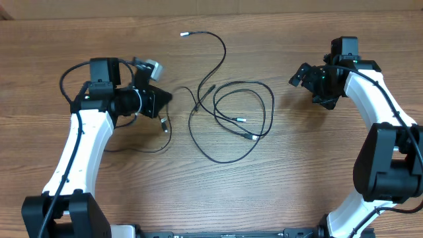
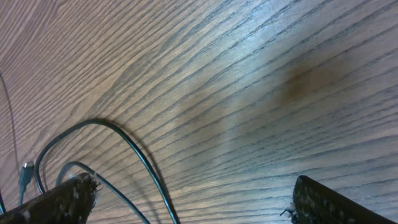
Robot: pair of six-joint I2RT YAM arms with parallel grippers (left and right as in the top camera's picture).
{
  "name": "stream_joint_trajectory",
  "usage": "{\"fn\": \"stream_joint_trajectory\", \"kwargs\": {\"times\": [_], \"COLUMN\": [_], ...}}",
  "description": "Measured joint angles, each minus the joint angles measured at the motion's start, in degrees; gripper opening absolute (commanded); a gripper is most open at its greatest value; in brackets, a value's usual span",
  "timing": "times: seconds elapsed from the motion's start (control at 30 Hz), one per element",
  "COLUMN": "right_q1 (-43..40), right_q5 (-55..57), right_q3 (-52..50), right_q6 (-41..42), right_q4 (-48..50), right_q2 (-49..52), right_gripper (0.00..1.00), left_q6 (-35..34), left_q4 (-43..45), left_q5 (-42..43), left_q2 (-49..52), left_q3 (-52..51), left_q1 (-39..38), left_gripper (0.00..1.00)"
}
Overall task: Untangle cables
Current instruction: 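Drag the grasped cable with the left gripper toward the left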
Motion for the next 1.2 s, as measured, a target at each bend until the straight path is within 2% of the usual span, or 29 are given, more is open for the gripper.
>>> {"fn": "stream_joint_trajectory", "kwargs": {"times": [0.1,0.2,0.5,0.67,1.2], "right_q1": [0.0,0.0,0.0,0.0,0.0], "right_q5": [0.0,0.0,0.0,0.0,0.0], "right_q3": [0.0,0.0,0.0,0.0,0.0], "right_q6": [0.0,0.0,0.0,0.0,0.0], "right_q4": [0.0,0.0,0.0,0.0,0.0], "right_q2": [0.0,0.0,0.0,0.0,0.0], "right_gripper": [1.0,1.0,1.0,1.0,1.0], "left_q6": [-5.7,-8.5,-10.3,-12.4,-25.5], "left_q4": [1.6,3.2,9.6,11.0,8.4], "left_q5": [-5.1,-6.9,-2.0,-2.6,-23.1], "left_q2": [2.2,5.5,13.1,15.0,15.3], "left_q3": [0.0,0.0,-0.1,-0.1,-0.1], "left_q1": [0.0,0.0,-3.2,-5.7,-4.9], "left_gripper": [0.04,0.04,0.04,0.04,0.04]}}
